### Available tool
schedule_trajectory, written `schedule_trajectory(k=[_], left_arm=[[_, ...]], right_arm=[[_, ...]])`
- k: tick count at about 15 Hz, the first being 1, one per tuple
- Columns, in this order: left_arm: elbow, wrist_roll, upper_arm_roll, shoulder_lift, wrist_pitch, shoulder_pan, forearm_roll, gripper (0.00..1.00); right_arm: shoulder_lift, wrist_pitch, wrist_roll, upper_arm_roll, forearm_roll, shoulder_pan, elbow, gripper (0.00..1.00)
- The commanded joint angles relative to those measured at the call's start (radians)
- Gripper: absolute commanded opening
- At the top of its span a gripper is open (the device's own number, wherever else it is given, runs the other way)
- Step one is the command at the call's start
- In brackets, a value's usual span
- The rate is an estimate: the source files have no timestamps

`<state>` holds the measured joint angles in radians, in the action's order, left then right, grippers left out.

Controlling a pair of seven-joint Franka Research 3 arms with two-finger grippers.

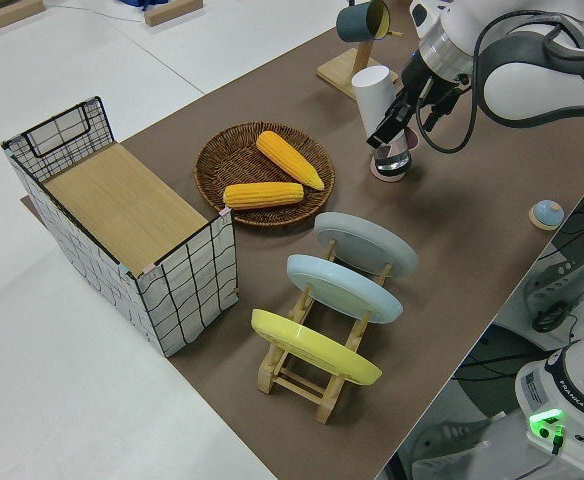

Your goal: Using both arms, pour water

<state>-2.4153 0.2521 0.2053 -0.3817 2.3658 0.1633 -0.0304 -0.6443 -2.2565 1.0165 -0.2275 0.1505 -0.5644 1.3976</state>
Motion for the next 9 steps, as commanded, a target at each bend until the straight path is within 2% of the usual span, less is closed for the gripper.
schedule_trajectory(k=[1, 4, 7, 9], left_arm=[[-0.022, 0.027, 0.011, -0.032, 0.021, -0.015, 0.026, 0.0], [-0.034, 0.026, 0.026, -0.032, 0.021, -0.027, 0.02, 0.0], [-0.051, 0.026, 0.028, -0.035, 0.023, -0.06, 0.017, 0.0], [-0.067, 0.026, 0.028, -0.037, 0.023, -0.085, 0.015, 0.0]], right_arm=[[0.043, 0.162, 0.004, -0.007, -0.023, 0.032, -0.064, 0.983], [0.08, 0.213, -0.028, -0.006, -0.023, 0.053, -0.071, 0.983], [0.132, 0.303, -0.195, -0.001, -0.031, 0.102, -0.068, 0.983], [0.167, 0.371, -0.335, 0.011, -0.081, 0.142, -0.065, 0.985]])
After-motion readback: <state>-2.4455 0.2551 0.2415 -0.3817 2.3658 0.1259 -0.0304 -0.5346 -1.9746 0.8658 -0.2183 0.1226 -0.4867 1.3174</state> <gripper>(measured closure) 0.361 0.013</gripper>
